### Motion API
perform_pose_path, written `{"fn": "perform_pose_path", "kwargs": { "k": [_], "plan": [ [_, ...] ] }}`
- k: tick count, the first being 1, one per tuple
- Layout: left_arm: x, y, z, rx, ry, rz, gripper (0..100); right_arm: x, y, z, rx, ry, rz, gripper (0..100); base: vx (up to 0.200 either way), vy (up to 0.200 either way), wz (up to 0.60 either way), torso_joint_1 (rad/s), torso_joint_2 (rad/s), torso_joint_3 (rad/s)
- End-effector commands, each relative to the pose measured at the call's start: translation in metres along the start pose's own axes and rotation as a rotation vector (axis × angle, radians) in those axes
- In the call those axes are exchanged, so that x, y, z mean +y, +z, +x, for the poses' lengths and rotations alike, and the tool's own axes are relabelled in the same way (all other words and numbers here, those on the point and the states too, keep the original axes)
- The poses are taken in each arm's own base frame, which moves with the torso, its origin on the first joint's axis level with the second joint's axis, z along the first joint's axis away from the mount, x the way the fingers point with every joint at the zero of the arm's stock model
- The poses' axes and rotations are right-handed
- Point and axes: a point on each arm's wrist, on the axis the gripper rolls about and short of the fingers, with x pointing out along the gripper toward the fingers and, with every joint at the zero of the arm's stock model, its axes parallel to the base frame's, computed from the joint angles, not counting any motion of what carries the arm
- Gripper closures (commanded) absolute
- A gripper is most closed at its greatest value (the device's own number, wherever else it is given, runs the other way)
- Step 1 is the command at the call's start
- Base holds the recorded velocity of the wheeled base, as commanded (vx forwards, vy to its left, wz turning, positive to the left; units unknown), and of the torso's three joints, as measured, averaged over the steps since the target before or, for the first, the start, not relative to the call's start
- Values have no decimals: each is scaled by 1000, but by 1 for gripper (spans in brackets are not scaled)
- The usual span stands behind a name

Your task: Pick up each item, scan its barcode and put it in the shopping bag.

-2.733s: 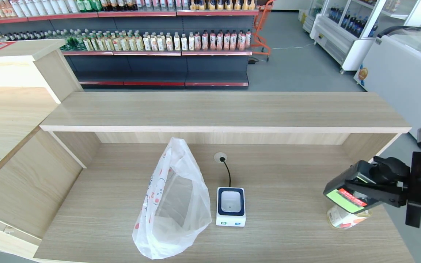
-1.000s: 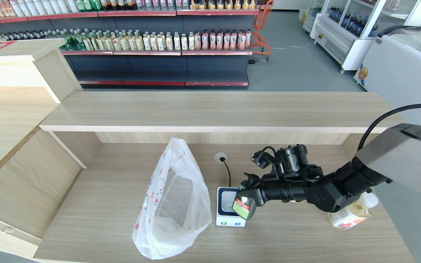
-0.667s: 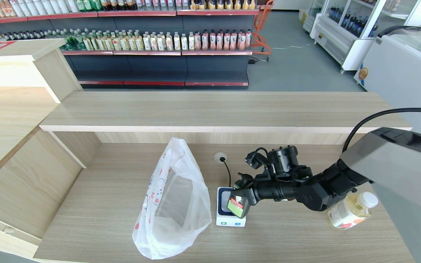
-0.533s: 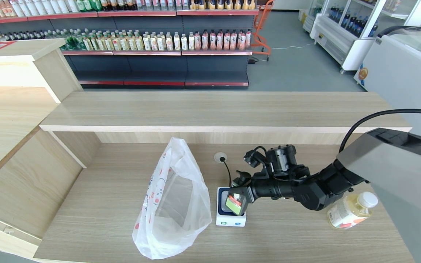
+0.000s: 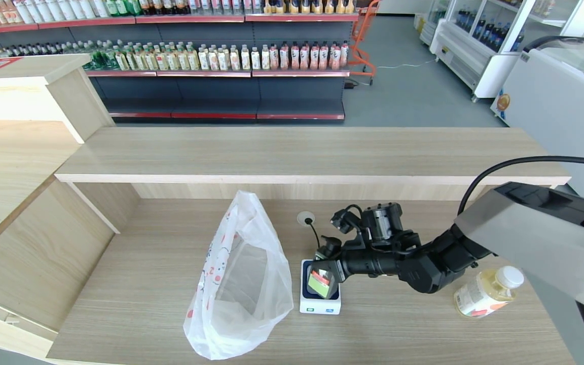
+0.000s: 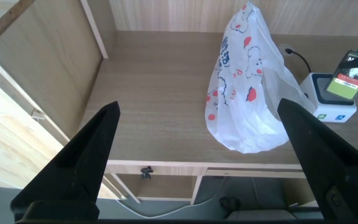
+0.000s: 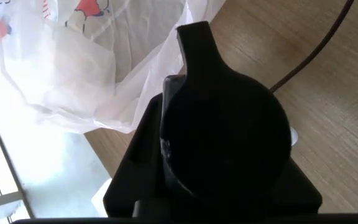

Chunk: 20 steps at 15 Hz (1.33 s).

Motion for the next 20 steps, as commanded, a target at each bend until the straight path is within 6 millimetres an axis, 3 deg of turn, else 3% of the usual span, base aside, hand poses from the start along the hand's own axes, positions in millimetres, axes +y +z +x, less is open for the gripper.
{"fn": "perform_pose_path", "kwargs": {
  "k": [1,4,6,8,9,12,13,14,16,20],
  "plan": [
    [0,0,0,-1,0,-1,0,-3,-1,7,-8,-1,-6,100,0,0,0,0,0,0],
    [0,0,0,-1,0,-1,0,-3,1,6,-16,-3,-7,100,0,0,0,0,0,0],
    [0,0,0,-1,0,-1,0,0,15,-5,-53,-8,5,100,0,0,0,0,0,0],
    [0,0,0,-1,0,-1,0,7,49,-43,-146,-22,121,100,0,0,0,0,0,0],
    [0,0,0,-1,0,-1,0,8,54,-57,-165,-30,148,100,0,0,0,0,0,0],
    [0,0,0,-1,0,-1,0,-1,53,-130,-250,-114,168,100,0,0,0,0,0,0],
    [0,0,0,-1,0,-1,0,-2,52,-134,-257,-118,167,100,0,0,0,0,0,0],
    [0,0,0,-1,0,-1,0,1,49,-161,-292,-121,165,100,0,0,0,0,0,0],
    [0,0,0,-1,0,-1,0,16,41,-184,-295,-100,163,100,0,0,0,0,0,0],
    [0,0,0,-1,0,-1,0,29,33,-198,-290,-101,164,100,0,0,0,0,0,0]
  ]
}}
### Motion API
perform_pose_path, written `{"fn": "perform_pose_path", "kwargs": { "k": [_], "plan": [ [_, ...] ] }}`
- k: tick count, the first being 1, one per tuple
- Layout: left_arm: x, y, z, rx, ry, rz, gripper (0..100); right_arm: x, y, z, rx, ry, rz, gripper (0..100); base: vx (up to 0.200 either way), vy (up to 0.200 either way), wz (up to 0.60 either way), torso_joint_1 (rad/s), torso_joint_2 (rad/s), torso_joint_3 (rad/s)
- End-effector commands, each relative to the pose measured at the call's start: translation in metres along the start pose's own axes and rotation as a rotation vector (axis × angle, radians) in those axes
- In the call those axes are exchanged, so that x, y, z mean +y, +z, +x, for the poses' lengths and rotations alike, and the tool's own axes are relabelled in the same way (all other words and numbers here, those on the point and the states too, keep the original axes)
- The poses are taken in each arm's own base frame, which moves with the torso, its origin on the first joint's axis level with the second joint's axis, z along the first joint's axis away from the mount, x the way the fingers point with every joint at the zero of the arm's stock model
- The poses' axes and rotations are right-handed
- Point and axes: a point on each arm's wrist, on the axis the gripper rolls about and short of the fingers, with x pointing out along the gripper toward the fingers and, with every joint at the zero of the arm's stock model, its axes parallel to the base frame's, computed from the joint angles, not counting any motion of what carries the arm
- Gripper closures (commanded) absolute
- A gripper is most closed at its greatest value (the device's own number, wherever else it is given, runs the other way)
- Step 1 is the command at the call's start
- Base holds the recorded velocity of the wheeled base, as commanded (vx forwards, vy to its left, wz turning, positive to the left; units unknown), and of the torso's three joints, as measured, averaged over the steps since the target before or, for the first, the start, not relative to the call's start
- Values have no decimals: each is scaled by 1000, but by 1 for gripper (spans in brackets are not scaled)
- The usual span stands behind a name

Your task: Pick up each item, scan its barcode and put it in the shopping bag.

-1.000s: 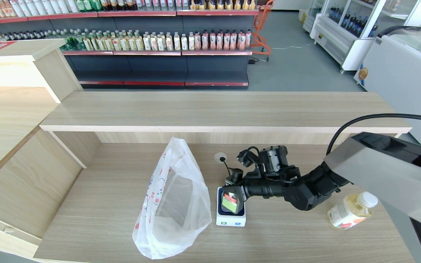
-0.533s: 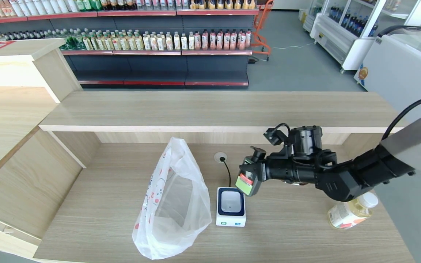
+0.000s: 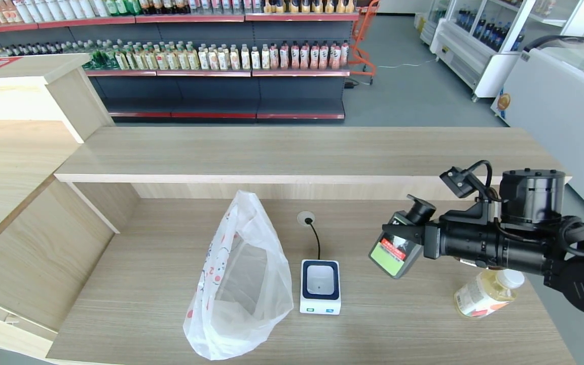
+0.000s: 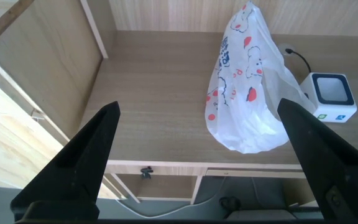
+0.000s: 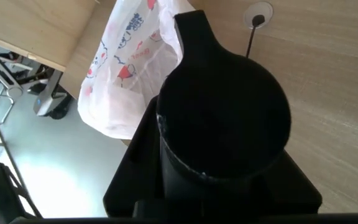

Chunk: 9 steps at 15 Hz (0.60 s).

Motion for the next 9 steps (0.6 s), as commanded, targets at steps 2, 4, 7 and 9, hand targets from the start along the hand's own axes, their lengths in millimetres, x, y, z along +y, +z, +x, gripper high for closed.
{"fn": "perform_pose_path", "kwargs": {
  "k": [2,4,7,9],
  "plan": [
    [0,0,0,-1,0,0,0,8,4,-14,-28,0,-16,100,0,0,0,0,0,0],
    [0,0,0,-1,-2,1,0,8,4,-15,-26,-2,-15,100,0,0,0,0,0,0],
    [0,0,0,-1,0,-3,0,8,2,-15,-19,-5,-9,100,0,133,0,2,2,0],
    [0,0,0,-1,0,-2,0,7,-1,-14,-10,-4,-5,100,0,200,0,2,0,-2]
  ]
}}
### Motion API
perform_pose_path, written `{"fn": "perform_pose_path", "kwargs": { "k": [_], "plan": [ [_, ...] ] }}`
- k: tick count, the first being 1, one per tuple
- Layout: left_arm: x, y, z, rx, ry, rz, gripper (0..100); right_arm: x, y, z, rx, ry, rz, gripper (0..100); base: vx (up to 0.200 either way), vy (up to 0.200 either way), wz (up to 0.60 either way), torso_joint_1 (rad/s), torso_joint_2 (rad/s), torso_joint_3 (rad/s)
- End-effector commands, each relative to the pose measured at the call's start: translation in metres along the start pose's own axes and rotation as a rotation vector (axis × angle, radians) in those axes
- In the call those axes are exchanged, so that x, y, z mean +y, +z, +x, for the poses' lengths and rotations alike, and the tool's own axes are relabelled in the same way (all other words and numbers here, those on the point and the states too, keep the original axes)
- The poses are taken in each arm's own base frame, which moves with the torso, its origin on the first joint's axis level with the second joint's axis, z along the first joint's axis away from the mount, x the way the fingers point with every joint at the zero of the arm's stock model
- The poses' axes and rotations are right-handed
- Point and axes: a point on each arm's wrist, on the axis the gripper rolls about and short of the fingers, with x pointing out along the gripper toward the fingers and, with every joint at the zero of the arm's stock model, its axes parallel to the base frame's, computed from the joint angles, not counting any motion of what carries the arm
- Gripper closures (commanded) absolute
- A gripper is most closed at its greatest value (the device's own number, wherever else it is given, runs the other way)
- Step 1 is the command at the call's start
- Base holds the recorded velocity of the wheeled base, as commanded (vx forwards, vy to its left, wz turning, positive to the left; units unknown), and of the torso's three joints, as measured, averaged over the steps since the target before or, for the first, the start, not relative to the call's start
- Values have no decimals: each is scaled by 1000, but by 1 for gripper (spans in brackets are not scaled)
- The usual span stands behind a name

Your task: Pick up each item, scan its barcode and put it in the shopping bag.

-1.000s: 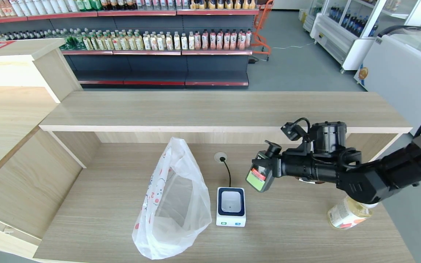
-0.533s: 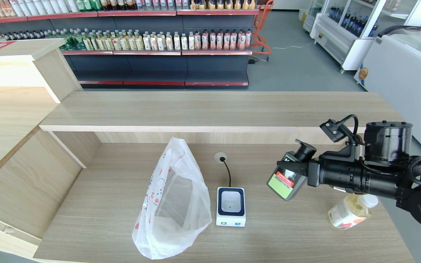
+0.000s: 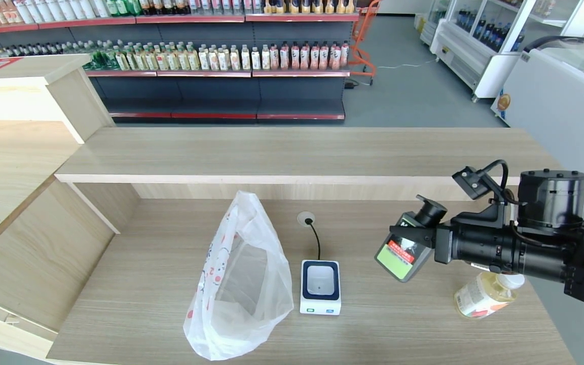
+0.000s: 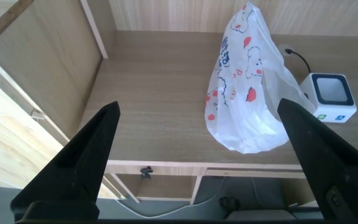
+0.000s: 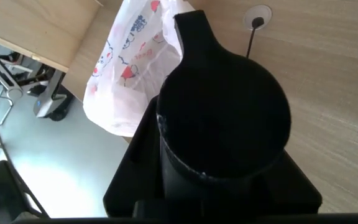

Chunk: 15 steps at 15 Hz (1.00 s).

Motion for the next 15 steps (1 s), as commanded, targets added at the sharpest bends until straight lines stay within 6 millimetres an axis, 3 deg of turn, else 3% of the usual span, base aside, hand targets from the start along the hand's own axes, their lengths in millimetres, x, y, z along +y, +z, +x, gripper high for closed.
{"fn": "perform_pose_path", "kwargs": {
  "k": [1,5,8,13,15],
  "plan": [
    [0,0,0,-1,0,0,0,0,-1,0,1,3,1,100,0,200,0,-17,-2,12],
    [0,0,0,-1,0,2,0,3,-6,-1,17,11,20,100,0,200,0,12,8,-1],
    [0,0,0,-1,0,2,0,7,-10,5,36,30,26,100,0,0,0,0,0,0],
    [0,0,0,-1,0,2,0,20,-37,51,153,73,-27,100,0,0,0,0,0,0],
    [0,0,0,-1,0,2,0,6,-57,77,177,66,-156,100,0,0,0,0,0,0]
  ]
}}
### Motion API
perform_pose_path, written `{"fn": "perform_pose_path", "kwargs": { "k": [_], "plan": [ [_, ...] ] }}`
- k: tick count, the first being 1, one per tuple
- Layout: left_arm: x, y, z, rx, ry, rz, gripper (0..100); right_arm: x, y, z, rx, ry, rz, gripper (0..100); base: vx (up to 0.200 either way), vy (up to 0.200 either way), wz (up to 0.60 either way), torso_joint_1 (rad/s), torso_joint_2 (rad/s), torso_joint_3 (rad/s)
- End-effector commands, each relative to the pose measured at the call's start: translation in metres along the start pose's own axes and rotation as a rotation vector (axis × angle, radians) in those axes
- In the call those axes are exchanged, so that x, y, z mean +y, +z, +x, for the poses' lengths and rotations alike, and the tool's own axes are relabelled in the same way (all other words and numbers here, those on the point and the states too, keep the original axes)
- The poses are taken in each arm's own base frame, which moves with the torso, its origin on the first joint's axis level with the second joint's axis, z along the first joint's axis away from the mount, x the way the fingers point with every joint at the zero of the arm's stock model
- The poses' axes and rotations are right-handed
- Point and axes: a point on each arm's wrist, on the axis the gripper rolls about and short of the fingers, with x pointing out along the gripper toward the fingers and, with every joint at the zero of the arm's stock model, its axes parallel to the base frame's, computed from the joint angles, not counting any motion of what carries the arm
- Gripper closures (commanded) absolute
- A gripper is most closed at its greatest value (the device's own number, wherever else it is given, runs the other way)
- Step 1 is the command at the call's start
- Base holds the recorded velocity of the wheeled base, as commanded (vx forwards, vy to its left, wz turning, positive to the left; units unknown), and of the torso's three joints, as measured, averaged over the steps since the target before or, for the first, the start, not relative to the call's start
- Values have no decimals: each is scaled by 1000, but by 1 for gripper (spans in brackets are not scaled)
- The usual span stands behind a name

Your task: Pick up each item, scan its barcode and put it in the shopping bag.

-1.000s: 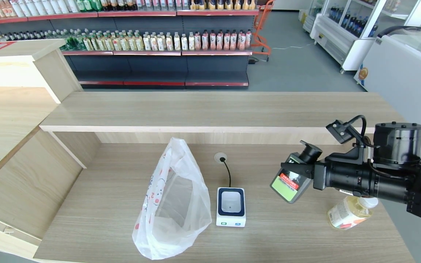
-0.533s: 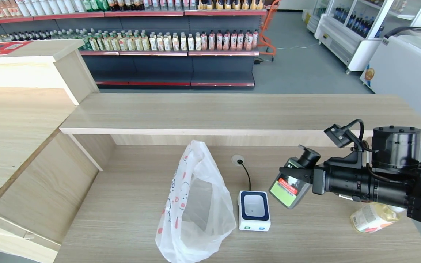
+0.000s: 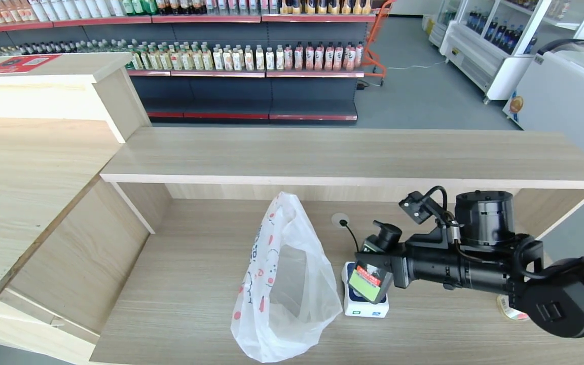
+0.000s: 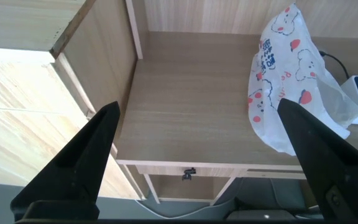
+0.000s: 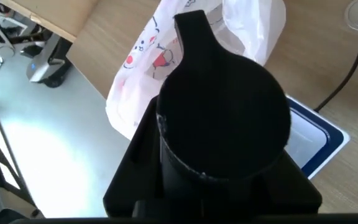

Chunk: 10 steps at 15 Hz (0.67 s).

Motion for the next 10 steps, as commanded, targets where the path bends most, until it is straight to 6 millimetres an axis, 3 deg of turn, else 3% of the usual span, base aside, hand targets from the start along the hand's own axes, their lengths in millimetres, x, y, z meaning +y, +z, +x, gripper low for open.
{"fn": "perform_pose_path", "kwargs": {
  "k": [1,10],
  "plan": [
    [0,0,0,-1,1,0,0,-12,-30,38,65,8,-69,100,0,0,0,0,0,0],
    [0,0,0,-1,1,0,0,8,-48,154,47,78,-392,100,0,0,0,0,0,0]
  ]
}}
